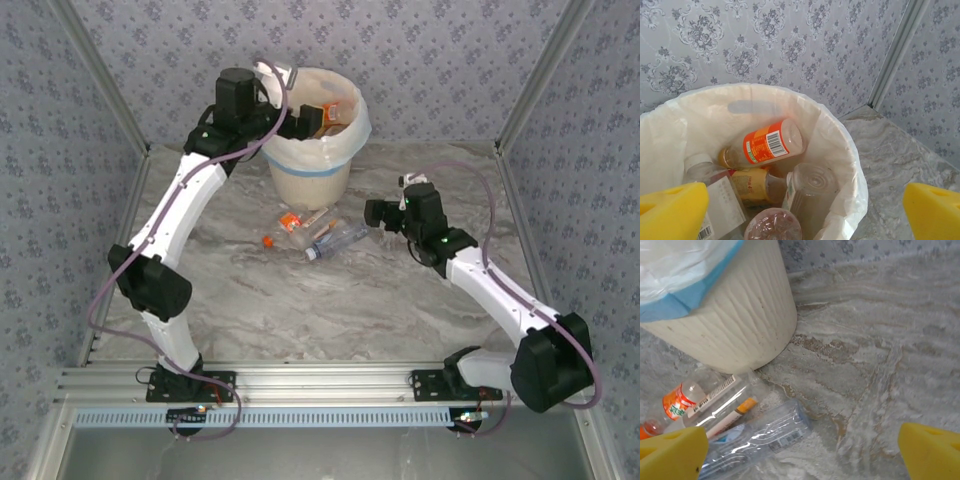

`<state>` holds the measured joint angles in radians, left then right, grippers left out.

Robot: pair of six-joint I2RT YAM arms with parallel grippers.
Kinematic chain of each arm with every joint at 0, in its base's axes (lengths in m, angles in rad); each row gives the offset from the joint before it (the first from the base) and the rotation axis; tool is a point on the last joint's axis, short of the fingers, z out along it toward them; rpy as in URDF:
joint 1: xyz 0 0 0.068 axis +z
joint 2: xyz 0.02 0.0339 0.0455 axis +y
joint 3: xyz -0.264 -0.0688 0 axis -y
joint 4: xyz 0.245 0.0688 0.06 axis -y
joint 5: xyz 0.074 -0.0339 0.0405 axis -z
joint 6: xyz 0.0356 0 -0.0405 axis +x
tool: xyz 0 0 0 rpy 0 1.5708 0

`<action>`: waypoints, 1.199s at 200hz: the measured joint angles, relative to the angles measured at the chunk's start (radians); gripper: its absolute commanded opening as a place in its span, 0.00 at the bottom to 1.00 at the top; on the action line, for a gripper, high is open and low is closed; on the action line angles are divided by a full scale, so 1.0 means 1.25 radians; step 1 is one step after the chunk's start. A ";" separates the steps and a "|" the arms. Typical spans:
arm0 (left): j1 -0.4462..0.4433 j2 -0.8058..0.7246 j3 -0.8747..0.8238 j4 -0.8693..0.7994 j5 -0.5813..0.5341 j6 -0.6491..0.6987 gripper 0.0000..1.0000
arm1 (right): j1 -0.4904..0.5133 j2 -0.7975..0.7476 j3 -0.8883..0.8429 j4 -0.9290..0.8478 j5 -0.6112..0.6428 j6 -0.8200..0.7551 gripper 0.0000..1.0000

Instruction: Put the plastic bottles in the bin

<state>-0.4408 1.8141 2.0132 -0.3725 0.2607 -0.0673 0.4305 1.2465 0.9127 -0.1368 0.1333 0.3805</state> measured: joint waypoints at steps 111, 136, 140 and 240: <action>0.000 -0.300 -0.426 0.201 -0.081 -0.163 0.99 | 0.077 0.100 0.032 -0.068 0.049 0.362 1.00; 0.002 -0.403 -0.527 0.216 -0.136 -0.194 0.99 | 0.090 0.137 0.042 -0.067 0.049 0.427 1.00; 0.002 -0.418 -0.544 0.218 -0.146 -0.200 0.99 | 0.092 0.146 0.044 -0.067 0.049 0.437 1.00; 0.101 -0.567 -0.755 0.145 -0.282 -0.305 1.00 | 0.151 0.364 0.141 -0.083 0.110 0.688 0.90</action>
<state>-0.3145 1.1053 1.0695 -0.1909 -0.0914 -0.4488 0.6193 1.7020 1.0889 -0.2409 0.2707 1.2400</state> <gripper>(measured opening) 0.994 0.936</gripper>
